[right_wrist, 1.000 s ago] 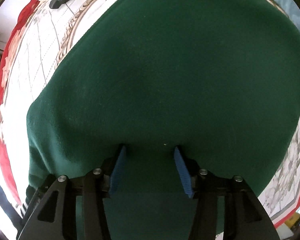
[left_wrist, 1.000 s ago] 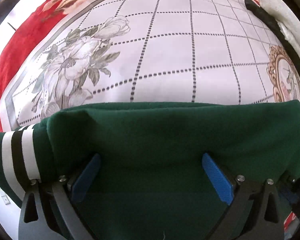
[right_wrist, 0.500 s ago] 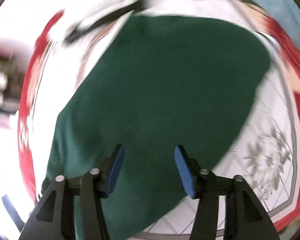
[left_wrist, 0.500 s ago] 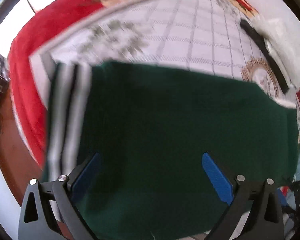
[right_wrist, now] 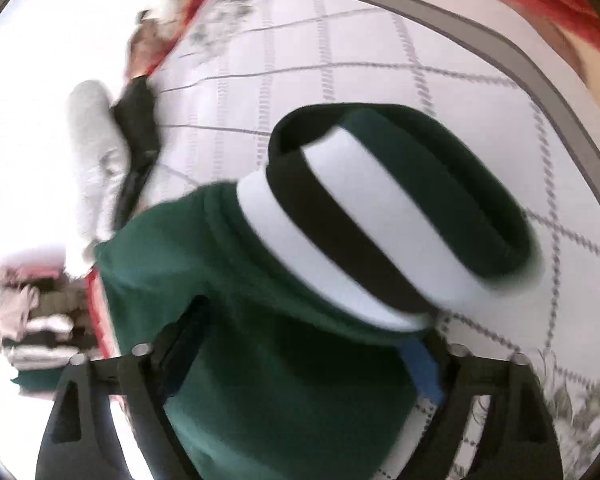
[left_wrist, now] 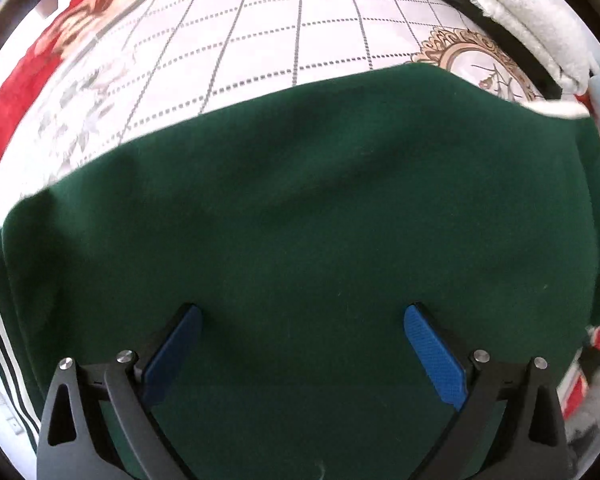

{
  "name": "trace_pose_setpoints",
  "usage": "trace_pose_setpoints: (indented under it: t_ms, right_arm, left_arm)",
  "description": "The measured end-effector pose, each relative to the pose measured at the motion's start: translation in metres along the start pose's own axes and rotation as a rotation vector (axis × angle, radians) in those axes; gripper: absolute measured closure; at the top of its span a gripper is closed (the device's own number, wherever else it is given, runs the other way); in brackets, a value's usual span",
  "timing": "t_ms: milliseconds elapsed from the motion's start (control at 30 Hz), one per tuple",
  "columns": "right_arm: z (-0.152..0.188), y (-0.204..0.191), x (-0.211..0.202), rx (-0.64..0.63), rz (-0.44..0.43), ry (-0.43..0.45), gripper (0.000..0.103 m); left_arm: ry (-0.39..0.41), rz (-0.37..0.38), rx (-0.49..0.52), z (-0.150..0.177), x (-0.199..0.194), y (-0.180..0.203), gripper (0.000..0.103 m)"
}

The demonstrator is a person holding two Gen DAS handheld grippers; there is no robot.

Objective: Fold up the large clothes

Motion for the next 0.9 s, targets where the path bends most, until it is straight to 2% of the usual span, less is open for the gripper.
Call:
trace_pose_setpoints:
  t_ms: [33, 67, 133, 200, 233, 300, 367, 400, 467, 500, 567, 633, 667, 767, 833, 867, 900]
  right_arm:
    - [0.001, 0.003, -0.002, -0.011, 0.008, -0.004, 0.088]
    - [0.004, 0.009, -0.008, 0.014, -0.037, 0.003, 0.094]
    - [0.015, 0.024, -0.022, 0.101, -0.067, 0.034, 0.099]
    - [0.032, 0.036, -0.042, 0.180, -0.056, 0.059, 0.099]
    - [0.041, 0.040, -0.049, 0.205, -0.050, 0.054, 0.103]
    - [0.069, 0.048, -0.056, 0.232, 0.011, -0.014, 0.103]
    - [0.093, 0.053, -0.061, 0.233, -0.024, -0.068, 0.103]
    - [0.096, 0.053, -0.065, 0.204, -0.041, -0.070, 0.100]
    - [0.092, 0.056, -0.074, 0.157, -0.087, -0.022, 0.057]
    - [0.084, 0.062, -0.076, 0.170, -0.132, 0.021, 0.028]
    - [0.063, 0.076, -0.065, 0.204, -0.188, 0.058, 0.025]
    - [0.039, 0.081, -0.043, 0.187, -0.206, 0.057, 0.025]
    - [0.024, 0.081, -0.028, 0.159, -0.270, 0.062, 0.025]
    - [-0.006, 0.063, -0.002, 0.073, -0.375, 0.043, 0.022]
    - [-0.020, 0.041, 0.016, 0.013, -0.428, -0.018, 0.022]
    - [-0.022, 0.034, 0.019, -0.011, -0.422, -0.029, 0.024]
    - [-0.023, 0.025, 0.024, -0.055, -0.391, -0.036, 0.038]
  left_arm:
    - [0.004, -0.007, 0.006, -0.002, 0.001, 0.001, 0.000]
    - [0.001, -0.008, 0.008, -0.004, 0.002, 0.001, 0.000]
    - [0.000, -0.013, 0.025, -0.005, 0.001, 0.001, 0.000]
    - [0.000, -0.027, 0.062, -0.006, 0.001, 0.005, 0.000]
    - [0.002, -0.032, 0.075, -0.008, 0.003, 0.008, 0.000]
    - [-0.004, -0.039, 0.096, -0.010, 0.003, 0.011, 0.000]
    - [-0.015, -0.042, 0.104, -0.012, 0.002, 0.012, 0.000]
    - [-0.023, -0.044, 0.111, -0.012, 0.002, 0.012, 0.000]
    - [-0.028, -0.044, 0.114, -0.012, 0.002, 0.012, 0.000]
    - [-0.029, -0.043, 0.115, -0.011, 0.002, 0.011, 0.000]
    - [-0.026, -0.046, 0.116, -0.012, 0.006, 0.016, 0.000]
    - [-0.023, -0.044, 0.108, -0.010, 0.006, 0.015, 0.000]
    - [-0.021, -0.045, 0.106, -0.006, 0.007, 0.016, 0.000]
    - [-0.014, -0.043, 0.097, -0.003, 0.001, 0.005, 0.000]
    - [-0.006, -0.045, 0.098, -0.005, 0.003, 0.007, 0.000]
    - [-0.001, -0.046, 0.099, -0.005, 0.003, 0.008, 0.000]
    - [0.006, -0.047, 0.100, -0.004, 0.004, 0.009, 0.000]
Point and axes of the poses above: each gripper's, at about its wrist camera, not at the fingertips, and x roughly the way its jaws point, y to its right, z to its underside, the point moved 2 cm from there along x, roughly the way its jaws point, and after that the axes turned 13 degrees about -x, right-handed, at the moved point
